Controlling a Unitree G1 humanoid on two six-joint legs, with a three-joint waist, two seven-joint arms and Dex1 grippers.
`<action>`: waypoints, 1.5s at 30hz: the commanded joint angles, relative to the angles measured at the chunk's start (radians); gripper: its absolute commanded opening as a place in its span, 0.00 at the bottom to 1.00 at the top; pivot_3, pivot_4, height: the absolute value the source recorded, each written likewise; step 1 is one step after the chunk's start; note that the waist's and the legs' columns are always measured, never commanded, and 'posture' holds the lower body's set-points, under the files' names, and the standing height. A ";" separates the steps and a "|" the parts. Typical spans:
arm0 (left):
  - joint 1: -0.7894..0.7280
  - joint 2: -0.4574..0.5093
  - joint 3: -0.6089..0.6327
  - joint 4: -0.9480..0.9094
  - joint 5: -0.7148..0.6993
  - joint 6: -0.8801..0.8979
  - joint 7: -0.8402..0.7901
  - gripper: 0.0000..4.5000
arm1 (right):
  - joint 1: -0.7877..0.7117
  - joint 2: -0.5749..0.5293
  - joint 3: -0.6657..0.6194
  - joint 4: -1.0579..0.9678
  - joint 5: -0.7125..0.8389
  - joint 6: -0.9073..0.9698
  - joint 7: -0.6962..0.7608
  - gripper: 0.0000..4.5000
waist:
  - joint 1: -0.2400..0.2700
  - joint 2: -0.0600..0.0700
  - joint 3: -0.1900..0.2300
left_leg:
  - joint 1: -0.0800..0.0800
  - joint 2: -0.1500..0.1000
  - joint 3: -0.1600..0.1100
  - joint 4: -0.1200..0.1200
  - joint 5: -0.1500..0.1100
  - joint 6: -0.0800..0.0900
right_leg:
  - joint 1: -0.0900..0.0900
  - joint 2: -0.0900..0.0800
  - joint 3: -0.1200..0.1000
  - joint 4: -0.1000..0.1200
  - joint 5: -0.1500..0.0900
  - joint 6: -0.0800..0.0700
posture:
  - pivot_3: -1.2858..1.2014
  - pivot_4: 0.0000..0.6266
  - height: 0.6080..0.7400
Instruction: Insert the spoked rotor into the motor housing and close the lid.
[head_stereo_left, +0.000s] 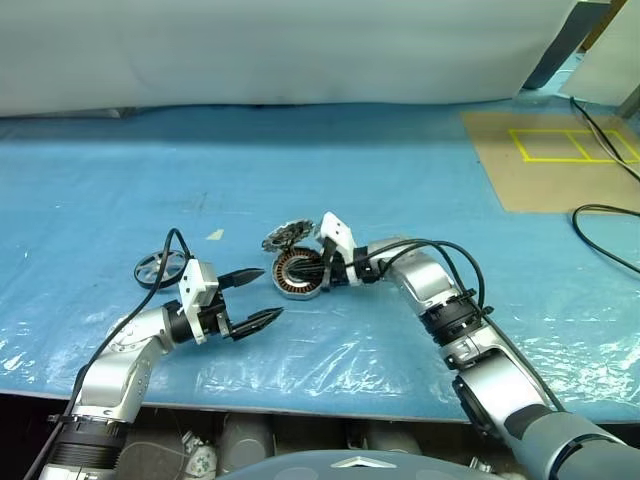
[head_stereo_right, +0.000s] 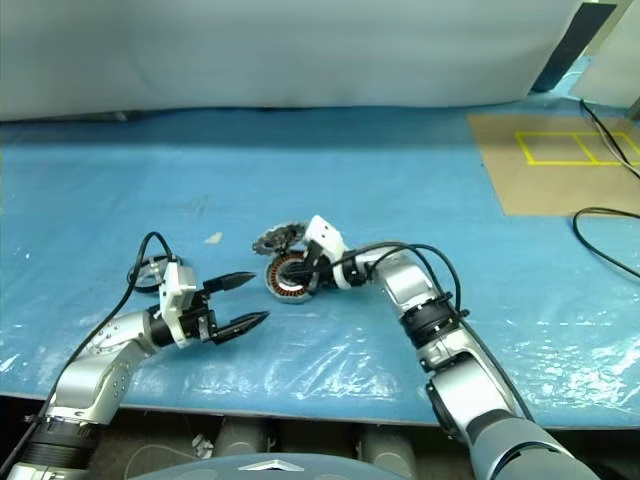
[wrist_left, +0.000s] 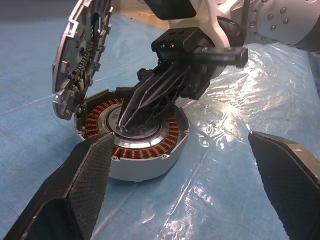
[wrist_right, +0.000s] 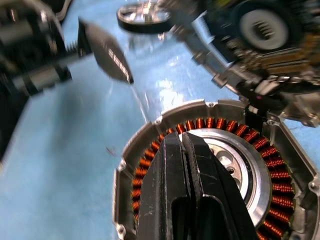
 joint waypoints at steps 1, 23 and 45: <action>-0.006 0.007 0.015 -0.011 -0.009 -0.020 -0.011 1.00 | -0.052 0.012 -0.077 -0.046 0.092 0.076 0.019 0.00 | 0.000 0.000 0.000 | -0.002 0.000 0.000 0.000 0.000 0.000 | -0.002 0.000 0.000 0.000 0.000 0.000 | 0.52 0.24 1.00; -0.018 0.003 0.012 0.009 -0.006 -0.031 -0.016 1.00 | -0.013 -0.013 -0.001 -0.040 0.004 -0.022 0.028 0.00 | 0.000 0.000 0.000 | 0.003 0.000 0.000 0.000 -0.001 0.002 | 0.003 -0.001 0.000 0.000 0.000 0.000 | 0.52 0.24 1.00; -0.009 0.002 0.006 -0.017 -0.008 -0.022 -0.002 1.00 | 0.007 -0.052 0.148 0.021 -0.179 -0.130 -0.021 0.00 | -0.003 0.000 0.000 | 0.002 0.000 0.000 0.000 0.000 0.000 | 0.001 0.001 0.000 0.001 0.000 0.000 | 0.52 0.24 1.00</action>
